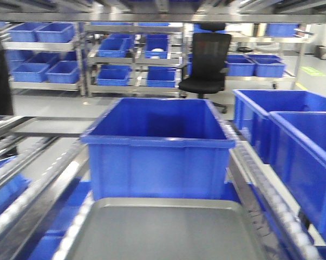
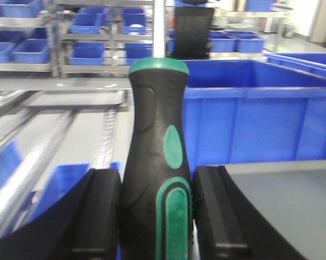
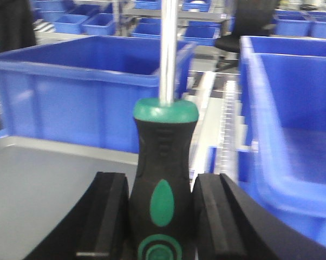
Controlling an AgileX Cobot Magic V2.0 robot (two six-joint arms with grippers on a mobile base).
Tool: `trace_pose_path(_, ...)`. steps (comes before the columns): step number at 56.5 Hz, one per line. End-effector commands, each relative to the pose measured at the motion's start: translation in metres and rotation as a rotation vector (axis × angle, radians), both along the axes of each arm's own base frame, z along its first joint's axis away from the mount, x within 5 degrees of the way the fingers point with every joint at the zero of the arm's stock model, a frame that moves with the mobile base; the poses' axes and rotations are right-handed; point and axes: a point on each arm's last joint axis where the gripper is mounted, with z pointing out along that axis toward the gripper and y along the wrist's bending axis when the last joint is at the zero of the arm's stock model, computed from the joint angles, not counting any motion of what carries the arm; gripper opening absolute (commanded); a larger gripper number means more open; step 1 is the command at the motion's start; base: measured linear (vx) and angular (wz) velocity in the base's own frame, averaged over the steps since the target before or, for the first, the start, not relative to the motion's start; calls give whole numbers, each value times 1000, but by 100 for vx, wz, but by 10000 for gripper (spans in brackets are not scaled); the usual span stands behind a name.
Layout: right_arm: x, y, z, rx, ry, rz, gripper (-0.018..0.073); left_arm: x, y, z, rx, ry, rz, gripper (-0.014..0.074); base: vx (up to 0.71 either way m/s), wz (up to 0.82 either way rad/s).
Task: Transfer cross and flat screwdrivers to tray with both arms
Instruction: 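Drive along the shelves to the grey metal tray, then lower both screwdrivers into the grey tray and open both grippers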
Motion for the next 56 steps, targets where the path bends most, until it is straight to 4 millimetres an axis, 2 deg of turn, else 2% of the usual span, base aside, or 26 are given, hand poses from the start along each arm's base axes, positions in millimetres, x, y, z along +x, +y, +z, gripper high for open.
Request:
trace_pose_path(1, 0, -2, 17, 16, -110, -29, -8, -1, 0, 18, -26, -118, 4, -6, 20, -37)
trace_pose_path(23, 0, -2, 17, 16, -110, -29, -8, -1, 0, 18, -26, -118, 4, -6, 9, -17)
trace_pose_path(56, 0, -2, 18, 20, -112, -29, -8, -1, 0, 18, -26, -118, 4, -6, 0, -1)
